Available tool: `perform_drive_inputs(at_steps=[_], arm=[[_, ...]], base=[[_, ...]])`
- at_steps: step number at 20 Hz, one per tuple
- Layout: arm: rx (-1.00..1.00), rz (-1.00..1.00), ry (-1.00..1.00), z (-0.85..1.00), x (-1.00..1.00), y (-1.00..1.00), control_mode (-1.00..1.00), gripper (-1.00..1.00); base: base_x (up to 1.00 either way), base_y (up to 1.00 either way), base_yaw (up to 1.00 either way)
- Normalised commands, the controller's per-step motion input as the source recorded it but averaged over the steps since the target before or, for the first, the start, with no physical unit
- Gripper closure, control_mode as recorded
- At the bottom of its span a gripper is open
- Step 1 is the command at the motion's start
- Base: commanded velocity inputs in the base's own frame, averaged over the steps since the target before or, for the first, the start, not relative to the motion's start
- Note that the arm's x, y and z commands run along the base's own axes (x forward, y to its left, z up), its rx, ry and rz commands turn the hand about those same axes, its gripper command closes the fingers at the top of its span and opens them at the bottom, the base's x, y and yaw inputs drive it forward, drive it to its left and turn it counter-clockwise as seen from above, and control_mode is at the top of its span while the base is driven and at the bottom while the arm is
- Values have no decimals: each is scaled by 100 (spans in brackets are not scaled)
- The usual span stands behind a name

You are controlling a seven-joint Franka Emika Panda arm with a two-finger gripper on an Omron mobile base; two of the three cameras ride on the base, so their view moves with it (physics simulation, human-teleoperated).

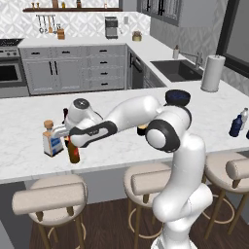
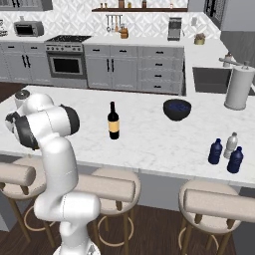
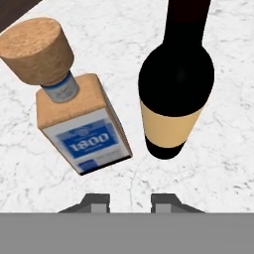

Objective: Move the plastic bottles in the middle to the plastics group, and the glass bottles in the middle to the glass group.

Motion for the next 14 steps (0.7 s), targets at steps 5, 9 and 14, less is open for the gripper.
perform_drive_inputs(at_steps=[5, 9, 14], arm=[[0, 0, -3, -27, -10, -9, -100, 100], [0, 0, -4, -27, -12, -9, -100, 100], [0, 0, 0, -11, -2, -4, -100, -100]], base=[[0, 0, 0], [0, 0, 0], [0, 0, 0]])
